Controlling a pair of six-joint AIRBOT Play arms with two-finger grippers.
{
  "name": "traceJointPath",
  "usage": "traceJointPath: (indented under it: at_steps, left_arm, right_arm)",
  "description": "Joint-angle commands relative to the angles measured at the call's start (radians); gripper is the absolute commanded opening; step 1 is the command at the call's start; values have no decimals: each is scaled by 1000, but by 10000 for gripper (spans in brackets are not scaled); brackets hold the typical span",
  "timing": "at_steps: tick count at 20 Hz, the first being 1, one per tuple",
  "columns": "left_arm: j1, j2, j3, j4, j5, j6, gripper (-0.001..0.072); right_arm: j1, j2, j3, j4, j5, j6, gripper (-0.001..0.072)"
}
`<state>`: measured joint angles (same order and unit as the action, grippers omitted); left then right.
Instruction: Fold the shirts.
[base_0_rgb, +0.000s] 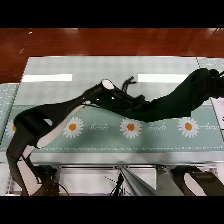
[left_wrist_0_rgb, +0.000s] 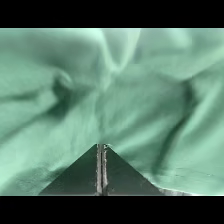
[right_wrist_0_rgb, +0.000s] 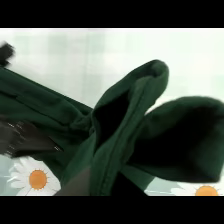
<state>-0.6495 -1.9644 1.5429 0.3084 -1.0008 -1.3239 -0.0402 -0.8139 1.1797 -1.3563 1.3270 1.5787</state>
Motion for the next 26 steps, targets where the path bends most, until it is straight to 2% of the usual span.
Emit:
traceJointPath:
  at_steps: [1,4,8,12,15,20,21,23,24,26]
  left_arm:
    - [154,89,2,-23,-2,56,21]
    - [365,243,2,-16,-2,60,21]
    - [636,441,2,-16,-21,59,21]
    - [834,599,2,-16,-160,60,22]
    - [897,698,2,-11,-275,84,22]
    - [855,785,1,77,-373,82,22]
    - [833,786,1,113,-377,82,22]
    - [796,784,-9,186,-374,82,22]
    - [782,784,-21,215,-369,82,22]
    - [772,780,-54,237,-357,82,22]
  right_arm:
    - [1,-6,1,9,-78,-32,28]
    - [43,-50,1,94,-177,-66,27]
    - [233,-171,1,111,-352,-40,28]
    - [406,-350,1,182,-599,-27,27]
    - [517,-515,1,242,-747,-27,27]
    - [676,-765,1,409,-996,-27,29]
    - [694,-789,1,439,-1011,-27,63]
    - [708,-797,2,463,-1009,-31,370]
    - [706,-783,2,454,-993,-39,472]
    - [669,-729,1,398,-916,-38,493]
